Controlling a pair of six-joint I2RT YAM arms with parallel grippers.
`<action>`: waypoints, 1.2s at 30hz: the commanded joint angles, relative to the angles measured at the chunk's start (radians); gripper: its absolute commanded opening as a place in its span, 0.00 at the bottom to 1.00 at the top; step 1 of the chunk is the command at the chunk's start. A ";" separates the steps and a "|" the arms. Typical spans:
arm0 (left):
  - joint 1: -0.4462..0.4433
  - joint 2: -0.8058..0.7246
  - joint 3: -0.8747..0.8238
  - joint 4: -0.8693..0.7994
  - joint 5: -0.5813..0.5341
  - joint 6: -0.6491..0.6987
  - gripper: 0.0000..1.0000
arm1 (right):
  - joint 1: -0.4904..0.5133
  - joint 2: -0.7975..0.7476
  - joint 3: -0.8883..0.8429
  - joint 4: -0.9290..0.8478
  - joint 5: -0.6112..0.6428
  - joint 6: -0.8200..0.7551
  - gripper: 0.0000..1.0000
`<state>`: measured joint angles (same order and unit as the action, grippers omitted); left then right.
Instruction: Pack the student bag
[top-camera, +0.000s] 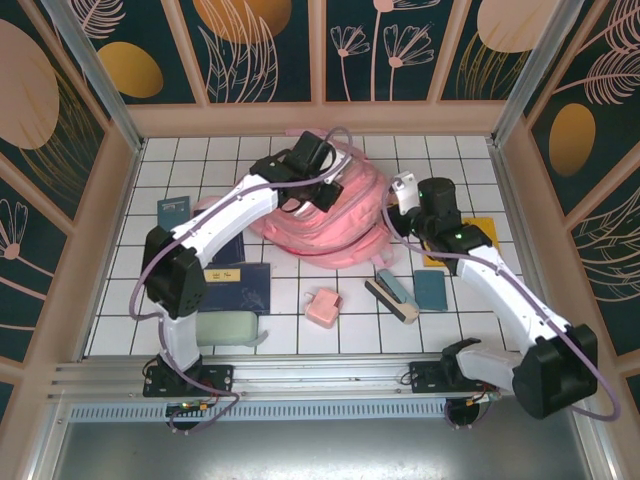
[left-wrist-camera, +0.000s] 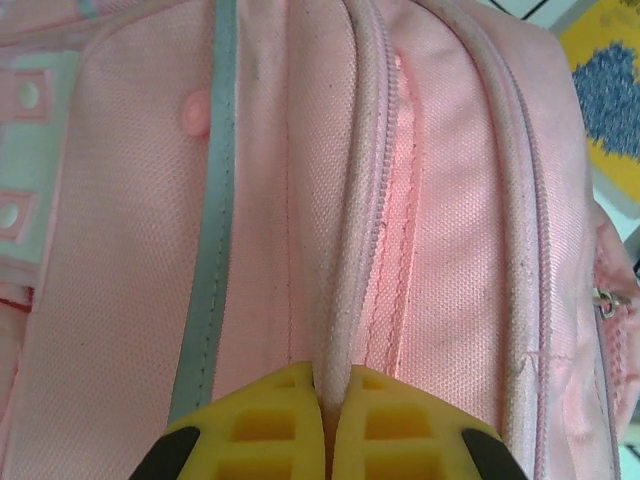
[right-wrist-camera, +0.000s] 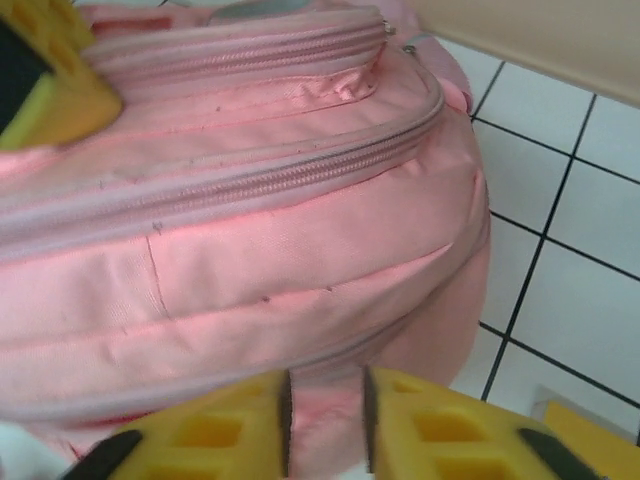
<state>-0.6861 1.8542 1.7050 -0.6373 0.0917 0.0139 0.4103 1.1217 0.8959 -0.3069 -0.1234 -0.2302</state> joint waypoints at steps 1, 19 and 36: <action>0.005 -0.110 -0.059 0.164 -0.017 0.084 0.00 | 0.040 -0.028 0.007 -0.126 0.016 -0.041 0.38; 0.005 -0.092 -0.032 0.167 -0.031 0.073 0.00 | 0.208 0.025 -0.097 -0.075 0.211 -0.007 0.47; 0.006 -0.114 -0.056 0.182 0.009 0.073 0.00 | 0.167 0.102 -0.074 -0.003 0.144 0.006 0.25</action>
<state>-0.6846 1.7977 1.6379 -0.5720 0.0692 0.0715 0.5831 1.2026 0.7902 -0.3466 0.0525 -0.2291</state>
